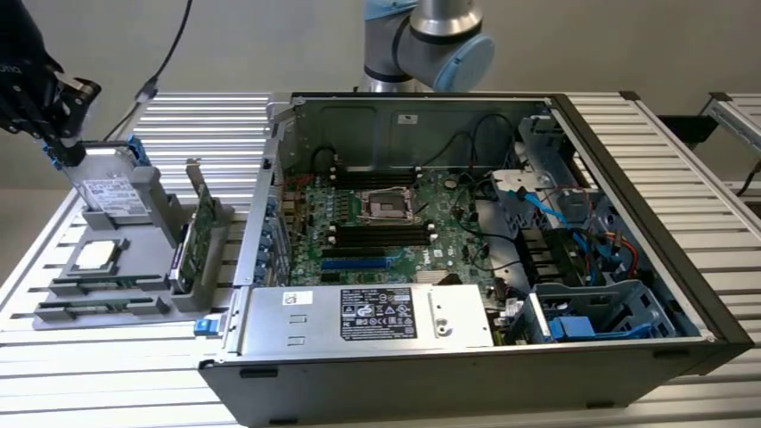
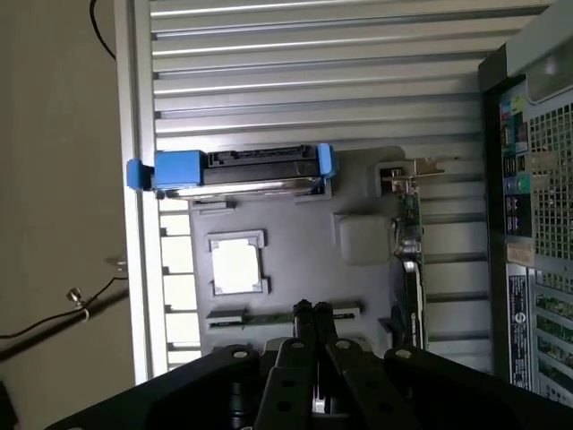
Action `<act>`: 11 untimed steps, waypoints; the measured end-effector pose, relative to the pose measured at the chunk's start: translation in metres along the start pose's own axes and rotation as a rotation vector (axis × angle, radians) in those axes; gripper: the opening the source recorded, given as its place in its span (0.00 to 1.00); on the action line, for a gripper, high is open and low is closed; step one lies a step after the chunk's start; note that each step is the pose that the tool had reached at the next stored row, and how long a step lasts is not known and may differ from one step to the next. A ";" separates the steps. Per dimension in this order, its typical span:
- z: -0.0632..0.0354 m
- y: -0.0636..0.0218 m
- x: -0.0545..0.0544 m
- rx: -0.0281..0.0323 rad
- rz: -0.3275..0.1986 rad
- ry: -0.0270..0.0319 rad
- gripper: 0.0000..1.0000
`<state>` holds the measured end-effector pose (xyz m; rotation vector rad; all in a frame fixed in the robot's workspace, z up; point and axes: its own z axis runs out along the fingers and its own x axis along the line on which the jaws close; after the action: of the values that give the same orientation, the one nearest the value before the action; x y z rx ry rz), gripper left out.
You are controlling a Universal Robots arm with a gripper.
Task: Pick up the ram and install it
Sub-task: 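Reach for the ram, then pick up the ram and move it above insertion slot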
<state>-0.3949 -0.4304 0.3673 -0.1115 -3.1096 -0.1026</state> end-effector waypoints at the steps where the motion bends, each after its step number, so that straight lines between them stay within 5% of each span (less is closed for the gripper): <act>1: 0.0001 -0.0016 0.004 -0.0005 0.000 0.0000 0.10; 11: 0.0000 -0.0039 0.009 -0.0013 0.000 0.0001 0.10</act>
<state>-0.4044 -0.4336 0.3673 -0.1115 -3.1095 -0.1046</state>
